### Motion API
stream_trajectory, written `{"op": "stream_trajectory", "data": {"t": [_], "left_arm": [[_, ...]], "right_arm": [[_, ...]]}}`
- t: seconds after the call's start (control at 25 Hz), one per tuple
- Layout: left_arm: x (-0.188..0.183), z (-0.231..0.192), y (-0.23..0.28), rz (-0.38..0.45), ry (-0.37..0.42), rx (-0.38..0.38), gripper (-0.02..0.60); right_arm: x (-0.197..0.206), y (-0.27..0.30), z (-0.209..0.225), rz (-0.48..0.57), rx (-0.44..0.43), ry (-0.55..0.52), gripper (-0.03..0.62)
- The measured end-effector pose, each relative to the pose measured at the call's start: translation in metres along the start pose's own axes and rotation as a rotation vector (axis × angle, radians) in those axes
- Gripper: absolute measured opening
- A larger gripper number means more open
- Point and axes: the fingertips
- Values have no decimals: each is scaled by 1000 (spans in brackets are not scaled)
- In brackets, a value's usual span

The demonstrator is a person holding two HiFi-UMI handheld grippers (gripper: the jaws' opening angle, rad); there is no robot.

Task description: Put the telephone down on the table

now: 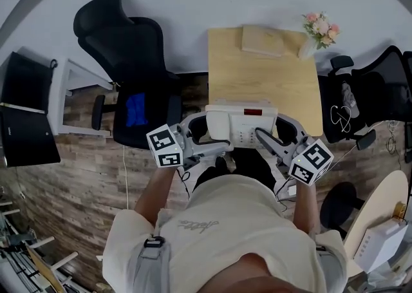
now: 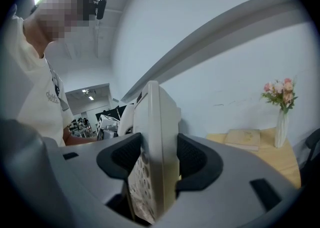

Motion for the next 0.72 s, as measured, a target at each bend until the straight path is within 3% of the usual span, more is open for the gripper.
{"op": "stream_trajectory", "data": {"t": [0.44, 0.72], "left_arm": [[-45, -70, 52, -25, 17, -86, 387], [-54, -109, 95, -24, -15, -103, 387]], "right_arm": [[-38, 26, 92, 43, -82, 13, 213], [-48, 27, 152, 31, -93, 33, 213]]}}
Point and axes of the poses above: the fingertips, and each gripper's own axes: y forward along the fingers, z to its right, x out of its underside, and after that the axes turned 1 degree about -z, right-handed
